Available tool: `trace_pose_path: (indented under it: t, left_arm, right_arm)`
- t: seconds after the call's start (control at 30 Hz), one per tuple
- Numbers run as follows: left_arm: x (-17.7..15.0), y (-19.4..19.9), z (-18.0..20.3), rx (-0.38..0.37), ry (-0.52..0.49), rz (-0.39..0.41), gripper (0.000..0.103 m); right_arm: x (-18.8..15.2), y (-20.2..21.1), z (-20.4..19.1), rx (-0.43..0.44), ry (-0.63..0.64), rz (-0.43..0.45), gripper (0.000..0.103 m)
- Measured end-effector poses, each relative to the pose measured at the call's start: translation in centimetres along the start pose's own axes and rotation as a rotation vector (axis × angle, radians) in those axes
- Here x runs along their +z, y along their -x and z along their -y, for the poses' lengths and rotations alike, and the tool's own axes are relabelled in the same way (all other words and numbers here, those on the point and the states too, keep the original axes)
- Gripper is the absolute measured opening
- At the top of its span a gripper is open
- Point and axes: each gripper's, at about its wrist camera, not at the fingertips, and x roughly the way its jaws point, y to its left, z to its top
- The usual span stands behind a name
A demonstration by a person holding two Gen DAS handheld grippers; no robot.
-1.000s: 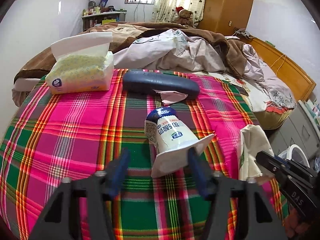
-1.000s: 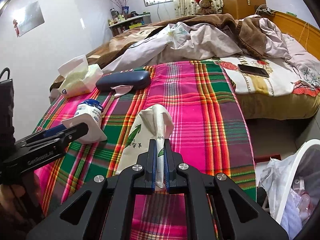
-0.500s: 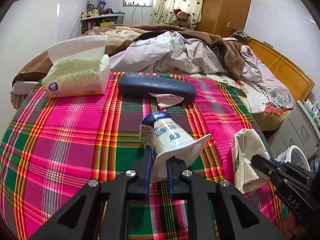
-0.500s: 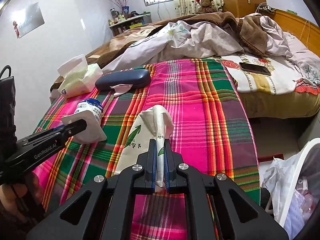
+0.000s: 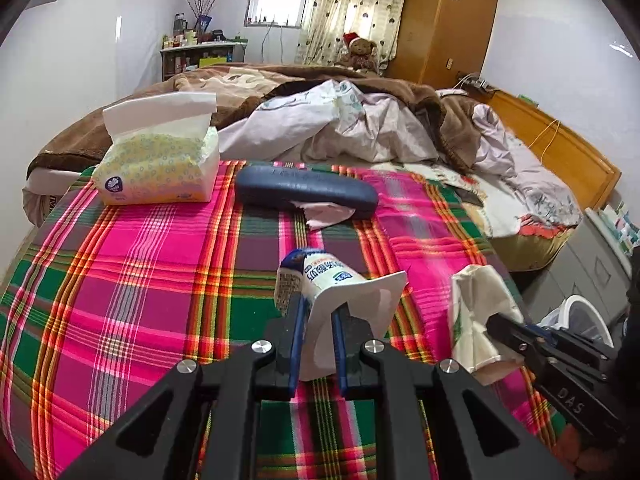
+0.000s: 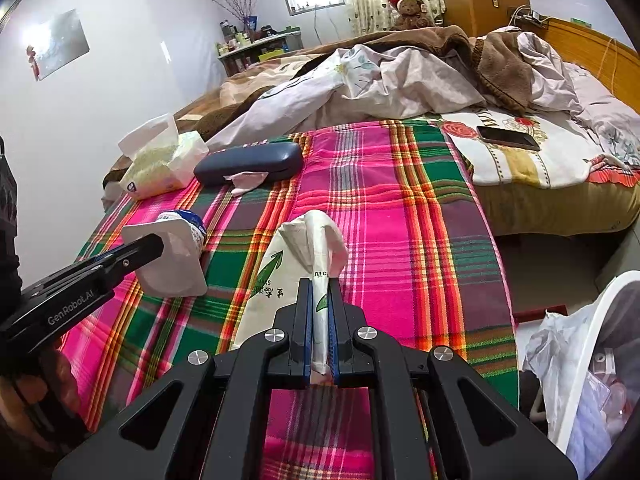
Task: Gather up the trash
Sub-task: 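Lift the bag and yogurt cup and carry both over the wastebasket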
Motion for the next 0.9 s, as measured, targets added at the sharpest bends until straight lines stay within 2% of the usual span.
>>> trace_pose_path:
  t: [0.2,0.27,0.3,0.37,0.47,0.5,0.53,0.63,0.9]
  left_arm:
    - [0.2,-1.1,0.2,0.016,-0.003,-0.014,0.016]
    - [0.4,-1.6,0.2,0.041,0.004,-0.018,0.035]
    - [0.5,-2.0,0.1,0.059,0.002,-0.023,0.054]
    - [0.5,-2.4,-0.1,0.061,0.015,-0.024,0.058]
    - [0.6,-2.3,-0.3,0.058,0.02,-0.015,0.056]
    - [0.5,-2.2,-0.4,0.064,0.017,-0.009,0.048]
    - [0.5,-2.2,-0.4,0.065,0.016,-0.013,0.035]
    - [0.4,-2.2,-0.5,0.044,0.02,-0.023,0.014]
    - [0.4,0.5,0.2,0.014,0.009,0.037,0.012]
  right_arm:
    - [0.0,0.2,0.2,0.004,-0.008,0.005,0.006]
    - [-0.1,0.2,0.3,0.006,-0.008,0.003,0.006]
    - [-0.1,0.2,0.3,0.006,-0.008,0.002,0.006]
    - [-0.1,0.1,0.4,0.007,-0.009,0.0,0.006]
    - [0.0,0.0,0.4,0.007,-0.011,-0.001,0.006]
    - [0.0,0.0,0.4,0.008,-0.011,-0.001,0.006]
    - [0.0,0.0,0.4,0.009,-0.011,-0.001,0.006]
    - [0.0,0.0,0.4,0.011,-0.012,0.002,0.006]
    - [-0.2,1.1,0.5,0.006,-0.026,0.028,0.006]
